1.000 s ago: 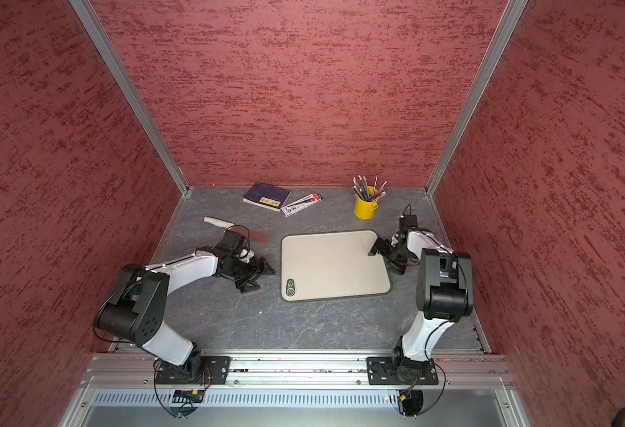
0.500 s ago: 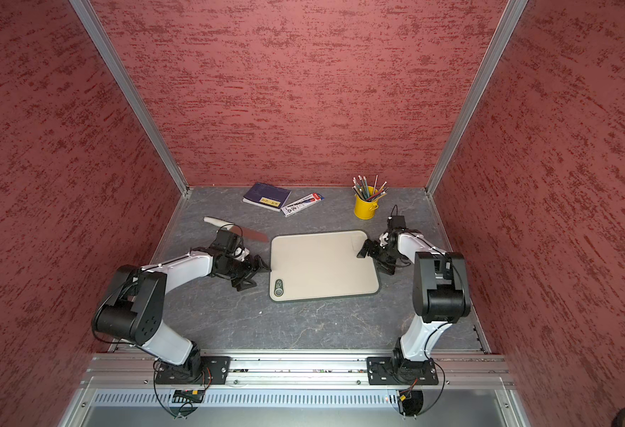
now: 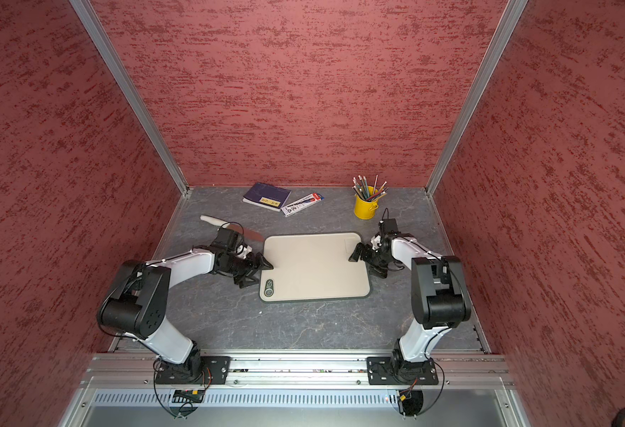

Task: Align the knife with the edge of the cutting board
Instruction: Move the work surface to the center of the board.

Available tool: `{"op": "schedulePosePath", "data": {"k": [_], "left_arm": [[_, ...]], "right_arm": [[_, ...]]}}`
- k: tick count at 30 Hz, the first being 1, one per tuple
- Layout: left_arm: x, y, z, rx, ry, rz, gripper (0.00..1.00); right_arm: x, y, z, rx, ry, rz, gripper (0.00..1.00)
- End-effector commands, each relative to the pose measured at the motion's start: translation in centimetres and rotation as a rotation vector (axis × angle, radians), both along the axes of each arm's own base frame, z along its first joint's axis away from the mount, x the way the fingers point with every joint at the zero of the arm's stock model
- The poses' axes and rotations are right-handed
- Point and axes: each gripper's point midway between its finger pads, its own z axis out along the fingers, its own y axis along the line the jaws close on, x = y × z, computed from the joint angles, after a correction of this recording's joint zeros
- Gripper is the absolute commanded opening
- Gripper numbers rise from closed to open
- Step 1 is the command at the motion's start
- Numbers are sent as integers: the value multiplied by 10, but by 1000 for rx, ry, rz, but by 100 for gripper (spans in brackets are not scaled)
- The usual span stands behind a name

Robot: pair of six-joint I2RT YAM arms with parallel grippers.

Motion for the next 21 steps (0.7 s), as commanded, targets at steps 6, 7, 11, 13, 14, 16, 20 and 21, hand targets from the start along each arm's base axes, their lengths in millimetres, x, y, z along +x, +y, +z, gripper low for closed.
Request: {"op": "schedulePosePath", "data": {"k": [6, 7, 11, 13, 14, 16, 20, 21], "left_arm": [[-11, 13, -27, 80, 51, -1, 82], [-11, 12, -28, 80, 51, -4, 82], [-13, 12, -31, 87, 61, -8, 81], [-14, 13, -33, 90, 68, -7, 81], [-14, 14, -34, 92, 69, -6, 81], [-16, 14, -35, 94, 73, -10, 81], [-17, 14, -36, 98, 74, -16, 81], [-17, 15, -36, 100, 74, -18, 81]], "right_arm": [[-50, 21, -27, 41, 174, 22, 98], [-53, 24, -28, 43, 180, 26, 98], [-60, 33, -31, 40, 190, 48, 98], [-63, 36, -32, 42, 189, 49, 98], [-64, 37, -32, 42, 187, 50, 98], [-65, 39, -31, 43, 186, 48, 98], [-69, 43, -28, 47, 182, 59, 98], [-70, 44, -28, 47, 180, 60, 98]]}}
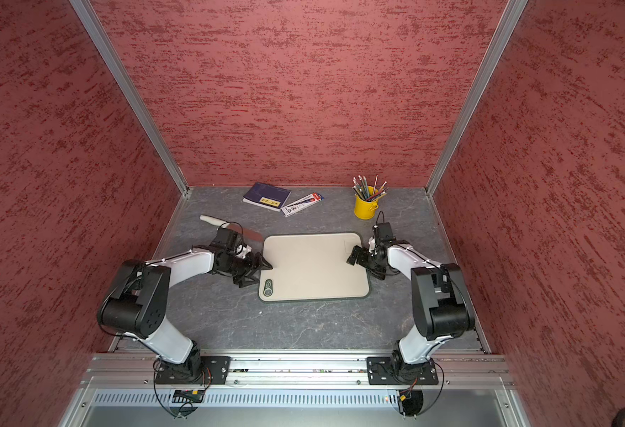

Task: Align the knife with the edge of the cutting board
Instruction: Move the work surface to the center of the board.

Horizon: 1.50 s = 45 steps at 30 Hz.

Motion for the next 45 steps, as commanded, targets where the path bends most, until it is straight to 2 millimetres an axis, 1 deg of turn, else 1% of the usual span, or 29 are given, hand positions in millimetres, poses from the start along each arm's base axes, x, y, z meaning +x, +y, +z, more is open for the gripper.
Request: {"op": "schedulePosePath", "data": {"k": [1, 11, 23, 31, 41, 45], "left_arm": [[-18, 13, -35, 100, 80, -12, 81], [-21, 13, -38, 96, 82, -11, 81], [-24, 15, -36, 98, 72, -20, 81], [-22, 14, -39, 89, 84, -19, 81], [-21, 14, -41, 94, 90, -21, 81], [-19, 15, -37, 94, 82, -22, 81]], "right_arm": [[-65, 37, -25, 125, 254, 55, 98], [-70, 43, -20, 127, 246, 61, 98], [-70, 44, -20, 121, 253, 63, 98], [-78, 43, -24, 118, 278, 59, 98], [-69, 42, -17, 99, 256, 62, 98], [-63, 30, -15, 15, 234, 46, 98]]}}
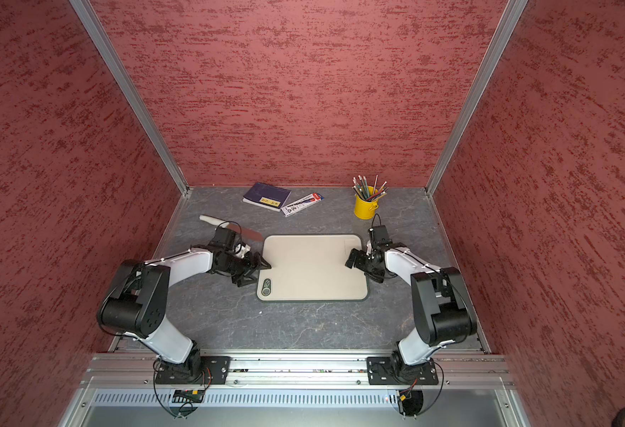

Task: Align the knife with the edge of the cutting board
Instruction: Move the work surface to the center of the board.

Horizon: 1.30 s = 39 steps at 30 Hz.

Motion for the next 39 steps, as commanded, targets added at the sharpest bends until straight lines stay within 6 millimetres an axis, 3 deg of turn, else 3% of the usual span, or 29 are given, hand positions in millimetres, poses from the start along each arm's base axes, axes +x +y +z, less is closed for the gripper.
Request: {"op": "schedulePosePath", "data": {"k": [1, 15, 29, 39], "left_arm": [[-19, 11, -36, 89, 91, -12, 82], [3, 13, -13, 102, 38, -16, 85], [-23, 1, -27, 69, 74, -33, 84], [-26, -2, -28, 72, 78, -33, 84]], "right_arm": [[-50, 22, -13, 42, 217, 42, 98], [-3, 18, 10, -13, 142, 30, 98], [5, 28, -3, 37, 166, 87, 98], [18, 35, -2, 55, 163, 115, 98]]}}
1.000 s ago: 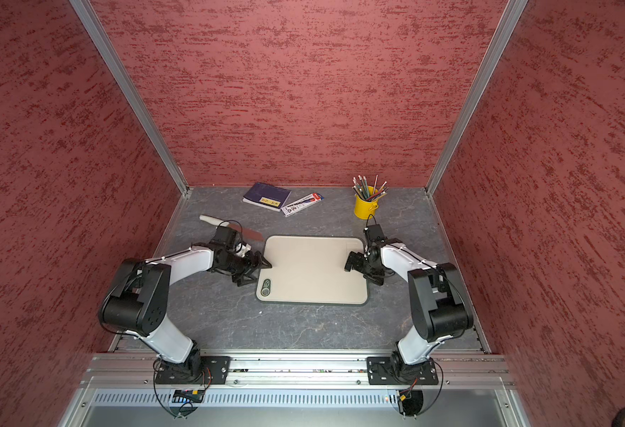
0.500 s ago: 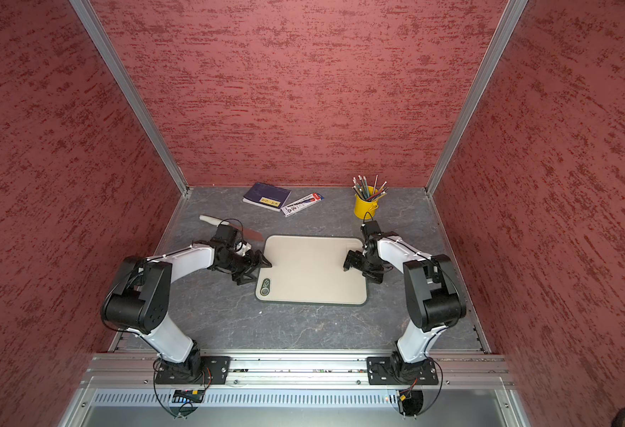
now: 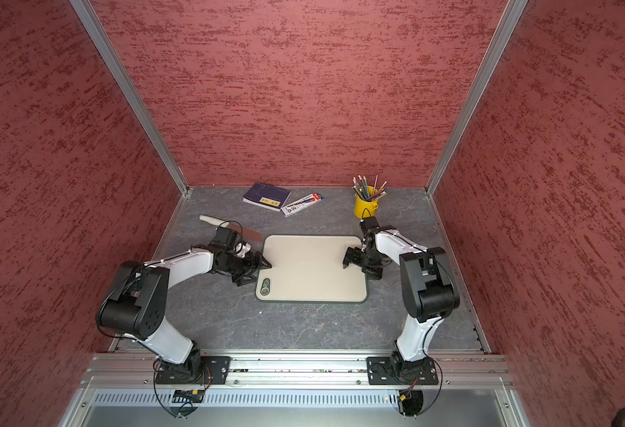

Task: Align the knife with the edge of the cutting board
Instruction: Move the work surface to the center of the board.

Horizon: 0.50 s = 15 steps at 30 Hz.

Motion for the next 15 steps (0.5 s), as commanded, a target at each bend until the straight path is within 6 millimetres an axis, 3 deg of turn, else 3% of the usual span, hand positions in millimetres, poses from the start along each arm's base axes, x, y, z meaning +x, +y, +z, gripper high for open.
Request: {"op": "schedulePosePath", "data": {"k": [1, 15], "left_arm": [[-28, 0, -30, 49, 112, -18, 84], [-23, 7, -27, 79, 109, -9, 86]], "right_arm": [[14, 30, 3, 139, -34, 50, 98], [11, 23, 3, 109, -45, 50, 98]]}}
